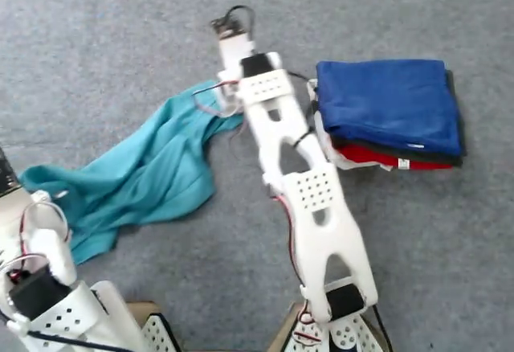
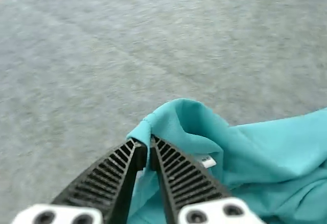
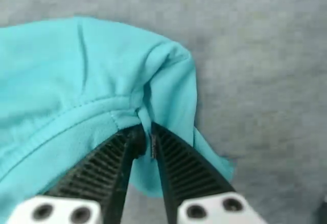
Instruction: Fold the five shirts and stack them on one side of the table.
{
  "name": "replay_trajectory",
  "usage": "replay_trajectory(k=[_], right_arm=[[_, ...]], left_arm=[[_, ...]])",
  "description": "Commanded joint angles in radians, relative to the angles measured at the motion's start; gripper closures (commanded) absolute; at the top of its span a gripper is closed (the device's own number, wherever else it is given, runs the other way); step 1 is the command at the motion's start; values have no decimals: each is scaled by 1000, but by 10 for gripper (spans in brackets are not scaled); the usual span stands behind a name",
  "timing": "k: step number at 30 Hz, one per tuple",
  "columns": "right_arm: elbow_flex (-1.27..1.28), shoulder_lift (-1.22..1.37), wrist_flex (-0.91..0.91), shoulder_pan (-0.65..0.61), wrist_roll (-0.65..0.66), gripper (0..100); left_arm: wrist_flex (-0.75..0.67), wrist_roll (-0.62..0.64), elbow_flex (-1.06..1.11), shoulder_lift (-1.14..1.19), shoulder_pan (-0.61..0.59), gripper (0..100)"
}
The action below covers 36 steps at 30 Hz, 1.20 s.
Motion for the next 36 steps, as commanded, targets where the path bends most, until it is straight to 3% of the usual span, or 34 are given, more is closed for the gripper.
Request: replay_trajectory(k=[1,5,10,12,18,25,32,36], right_arm=[[-159,35,-41,64,78,984],[-325,68,63,75,104,959],[-539,67,299,58,110,776],[-527,47,347,58,110,750],[-527,-27,405,72,104,809],[-522,-160,408,21,97,988],[-487,-237,408,-137,-12,938],[-337,-243,408,-241,-86,831]], left_arm=[[-18,51,18,-2,67,971],[-40,58,71,-2,96,971],[-86,57,97,-3,91,971],[-87,57,97,-6,91,971],[-81,57,107,-3,91,971],[-81,58,107,-3,91,971],[-80,58,107,-3,91,971],[-80,58,107,-5,91,971]])
